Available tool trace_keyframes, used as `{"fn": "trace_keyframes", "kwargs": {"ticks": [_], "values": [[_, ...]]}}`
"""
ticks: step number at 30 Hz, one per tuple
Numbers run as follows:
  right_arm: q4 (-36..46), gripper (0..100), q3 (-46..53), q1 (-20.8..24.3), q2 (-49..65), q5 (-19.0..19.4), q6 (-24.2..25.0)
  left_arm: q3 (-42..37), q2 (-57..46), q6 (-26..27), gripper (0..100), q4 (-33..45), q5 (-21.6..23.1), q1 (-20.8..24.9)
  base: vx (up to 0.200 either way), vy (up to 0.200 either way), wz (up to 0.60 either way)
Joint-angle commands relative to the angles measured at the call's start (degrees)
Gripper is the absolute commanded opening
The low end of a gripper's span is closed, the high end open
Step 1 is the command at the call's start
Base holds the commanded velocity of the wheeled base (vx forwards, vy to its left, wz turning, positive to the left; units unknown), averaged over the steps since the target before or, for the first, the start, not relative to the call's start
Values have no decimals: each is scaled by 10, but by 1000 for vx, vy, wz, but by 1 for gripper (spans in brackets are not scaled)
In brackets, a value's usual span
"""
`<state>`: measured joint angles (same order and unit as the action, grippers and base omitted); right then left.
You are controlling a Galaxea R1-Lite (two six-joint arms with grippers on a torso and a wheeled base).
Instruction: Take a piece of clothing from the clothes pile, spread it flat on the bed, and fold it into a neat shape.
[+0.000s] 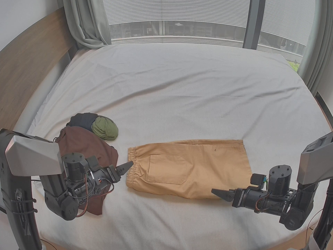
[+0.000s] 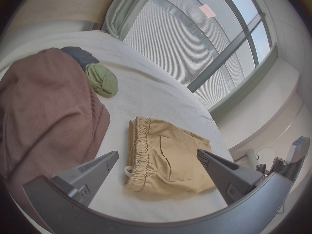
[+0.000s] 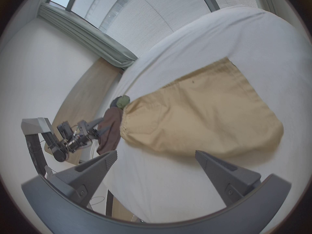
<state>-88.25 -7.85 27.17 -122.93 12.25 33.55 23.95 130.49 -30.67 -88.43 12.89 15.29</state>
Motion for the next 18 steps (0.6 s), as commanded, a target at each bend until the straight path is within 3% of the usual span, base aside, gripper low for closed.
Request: {"fn": "trace_keyframes", "kwargs": {"ticks": [1, 5, 18], "values": [[0, 100, -42, 0, 16, 2, 7, 7, 18, -42, 100, -2, -2, 15, 0, 0, 0], [-1, 100, -45, -5, 16, 17, 31, 24, 40, -47, 100, -3, -2, 14, 0, 0, 0], [0, 100, -51, -16, 12, 26, 33, 72, 109, -54, 100, -3, -11, 14, 0, 0, 0]]}}
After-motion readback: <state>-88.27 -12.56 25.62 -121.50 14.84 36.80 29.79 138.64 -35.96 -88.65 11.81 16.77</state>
